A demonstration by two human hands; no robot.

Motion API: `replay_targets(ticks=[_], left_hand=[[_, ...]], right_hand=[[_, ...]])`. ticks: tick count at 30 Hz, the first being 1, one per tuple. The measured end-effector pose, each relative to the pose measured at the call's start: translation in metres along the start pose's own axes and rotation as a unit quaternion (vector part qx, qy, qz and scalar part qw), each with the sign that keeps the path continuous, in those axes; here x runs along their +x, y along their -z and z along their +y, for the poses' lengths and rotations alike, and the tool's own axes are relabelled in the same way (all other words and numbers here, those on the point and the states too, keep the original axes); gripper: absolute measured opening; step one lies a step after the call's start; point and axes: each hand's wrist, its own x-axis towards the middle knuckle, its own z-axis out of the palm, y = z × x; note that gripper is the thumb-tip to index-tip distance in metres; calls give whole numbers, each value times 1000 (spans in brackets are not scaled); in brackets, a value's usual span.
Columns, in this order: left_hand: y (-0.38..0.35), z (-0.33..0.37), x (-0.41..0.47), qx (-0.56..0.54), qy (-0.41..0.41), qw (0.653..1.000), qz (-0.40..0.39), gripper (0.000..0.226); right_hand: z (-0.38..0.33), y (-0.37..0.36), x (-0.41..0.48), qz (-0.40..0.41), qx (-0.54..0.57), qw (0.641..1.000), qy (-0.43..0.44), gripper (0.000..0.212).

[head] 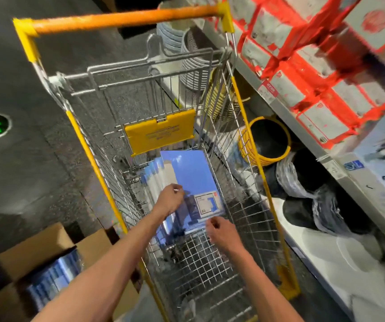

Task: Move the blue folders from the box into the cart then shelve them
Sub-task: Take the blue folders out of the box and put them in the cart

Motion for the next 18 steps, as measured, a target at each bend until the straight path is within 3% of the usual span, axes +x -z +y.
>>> replay_targets(ticks=[3,6,10,14,18], left_hand=[[2,-3,-40,14,-69,997,9,23],[5,-5,-105,15,-137,989,48,21],[10,-26,-197,-32,-205,969,136,18],[10,-92,-282,-122,-189,944,241,20],[7,-161,-346,-171,-123,934,288,18]], right_hand=[[-9,-2,-24,10,-16,998,64,37],[-5,-10,-53,13,1,996,93,20],[9,-35,-81,16,69,987,144,15],[20,-78,-134,-32,112,973,197,17],[34,-131,-183,-89,105,965,224,17]])
